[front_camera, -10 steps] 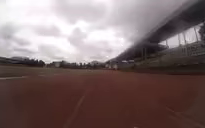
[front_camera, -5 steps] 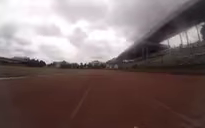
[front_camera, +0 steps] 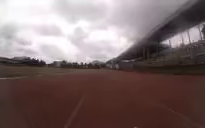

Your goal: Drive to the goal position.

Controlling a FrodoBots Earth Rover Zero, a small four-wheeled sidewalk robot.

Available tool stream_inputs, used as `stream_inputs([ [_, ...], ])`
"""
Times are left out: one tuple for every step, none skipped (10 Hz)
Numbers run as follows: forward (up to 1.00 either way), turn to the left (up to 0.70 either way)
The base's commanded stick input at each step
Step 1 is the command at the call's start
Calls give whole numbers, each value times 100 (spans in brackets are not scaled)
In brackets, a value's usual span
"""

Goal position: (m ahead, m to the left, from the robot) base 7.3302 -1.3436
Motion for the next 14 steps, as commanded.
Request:
stream_inputs([
  [70, 0],
  [70, 0],
  [70, 0],
  [70, 0],
  [70, 0],
  [70, 0],
  [70, 0],
  [70, 0],
  [70, 0],
  [70, 0],
  [70, 0],
  [70, 0],
  [70, 0],
  [70, 0],
])
